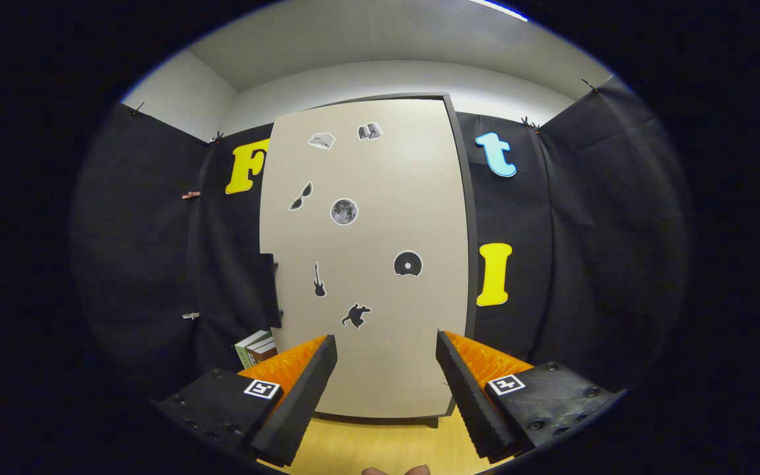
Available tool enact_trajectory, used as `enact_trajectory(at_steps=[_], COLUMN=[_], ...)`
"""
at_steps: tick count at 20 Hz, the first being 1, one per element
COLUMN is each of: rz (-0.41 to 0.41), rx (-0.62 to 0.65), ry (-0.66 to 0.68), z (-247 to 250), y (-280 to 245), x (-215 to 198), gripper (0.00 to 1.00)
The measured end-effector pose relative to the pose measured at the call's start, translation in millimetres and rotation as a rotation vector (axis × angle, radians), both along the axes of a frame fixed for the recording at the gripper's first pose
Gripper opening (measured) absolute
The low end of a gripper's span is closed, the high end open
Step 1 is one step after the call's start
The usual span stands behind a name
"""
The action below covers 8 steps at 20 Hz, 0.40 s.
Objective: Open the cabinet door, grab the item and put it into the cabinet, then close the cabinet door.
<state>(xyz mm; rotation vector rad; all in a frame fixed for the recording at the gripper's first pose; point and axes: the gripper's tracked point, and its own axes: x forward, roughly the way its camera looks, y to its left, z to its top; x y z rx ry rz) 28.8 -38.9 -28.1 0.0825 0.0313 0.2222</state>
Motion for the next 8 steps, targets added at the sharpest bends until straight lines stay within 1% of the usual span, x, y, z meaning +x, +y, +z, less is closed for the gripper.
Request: enact_trajectory(at_steps=[8], rz=[0.027], rx=[-0.003], ry=[-0.015], z=[5.6], y=[1.9], x=[-10.9], gripper=[0.98])
